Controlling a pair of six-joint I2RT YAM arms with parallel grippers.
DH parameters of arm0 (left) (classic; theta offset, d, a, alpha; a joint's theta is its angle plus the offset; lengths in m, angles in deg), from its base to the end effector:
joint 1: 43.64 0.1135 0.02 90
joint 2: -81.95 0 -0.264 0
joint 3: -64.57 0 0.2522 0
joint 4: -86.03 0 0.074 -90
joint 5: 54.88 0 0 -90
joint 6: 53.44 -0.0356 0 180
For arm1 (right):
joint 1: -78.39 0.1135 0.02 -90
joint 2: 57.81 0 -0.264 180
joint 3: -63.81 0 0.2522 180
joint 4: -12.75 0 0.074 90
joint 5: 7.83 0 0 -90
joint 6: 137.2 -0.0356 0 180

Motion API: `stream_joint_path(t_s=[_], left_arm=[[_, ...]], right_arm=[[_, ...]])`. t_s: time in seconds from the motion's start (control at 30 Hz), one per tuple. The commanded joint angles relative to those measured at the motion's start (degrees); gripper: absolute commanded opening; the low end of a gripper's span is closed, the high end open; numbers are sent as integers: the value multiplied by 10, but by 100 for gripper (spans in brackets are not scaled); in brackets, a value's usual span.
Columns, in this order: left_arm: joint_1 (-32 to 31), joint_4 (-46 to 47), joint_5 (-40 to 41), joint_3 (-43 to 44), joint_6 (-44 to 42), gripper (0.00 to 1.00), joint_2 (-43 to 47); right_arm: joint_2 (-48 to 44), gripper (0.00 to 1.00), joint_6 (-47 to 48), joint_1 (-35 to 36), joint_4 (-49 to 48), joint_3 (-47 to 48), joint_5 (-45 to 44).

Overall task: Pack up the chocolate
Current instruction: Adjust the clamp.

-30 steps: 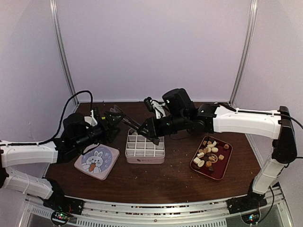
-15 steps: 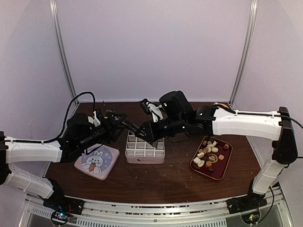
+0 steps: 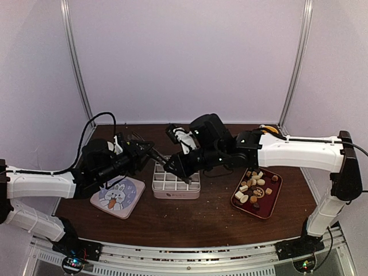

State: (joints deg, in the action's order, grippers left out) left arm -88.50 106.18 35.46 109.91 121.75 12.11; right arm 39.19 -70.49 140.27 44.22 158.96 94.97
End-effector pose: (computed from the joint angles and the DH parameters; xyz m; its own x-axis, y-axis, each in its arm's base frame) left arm 0.1900 -0.1887 0.2484 -0.7032 -0.7060 -0.0841 0.0052 0.1131 -0.9936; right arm 0.1793 0.3522 0.3077 -0.6124 -0.3278 -0.7194 -0.7677 0.4637 0.4422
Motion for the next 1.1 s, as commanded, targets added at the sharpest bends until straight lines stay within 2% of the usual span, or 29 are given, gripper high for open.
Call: stream_joint_path(t_s=[0.0, 0.17, 0.33, 0.67, 0.93, 1.07], left_arm=[[-6, 27, 15, 9, -4, 43, -4], [-11, 10, 19, 12, -8, 39, -7], [-13, 13, 25, 7, -1, 24, -6], [-13, 13, 39, -7, 9, 17, -3], [-13, 20, 48, -15, 13, 14, 2], [-13, 12, 56, -15, 10, 14, 8]], right_arm=[[5, 22, 27, 10, 11, 24, -35], [6, 22, 42, 15, 19, 35, -38], [13, 22, 63, 23, 35, 44, -63], [27, 23, 83, 33, 62, 64, -113], [21, 37, 84, 42, 57, 57, -139], [24, 50, 86, 52, 56, 57, -151]])
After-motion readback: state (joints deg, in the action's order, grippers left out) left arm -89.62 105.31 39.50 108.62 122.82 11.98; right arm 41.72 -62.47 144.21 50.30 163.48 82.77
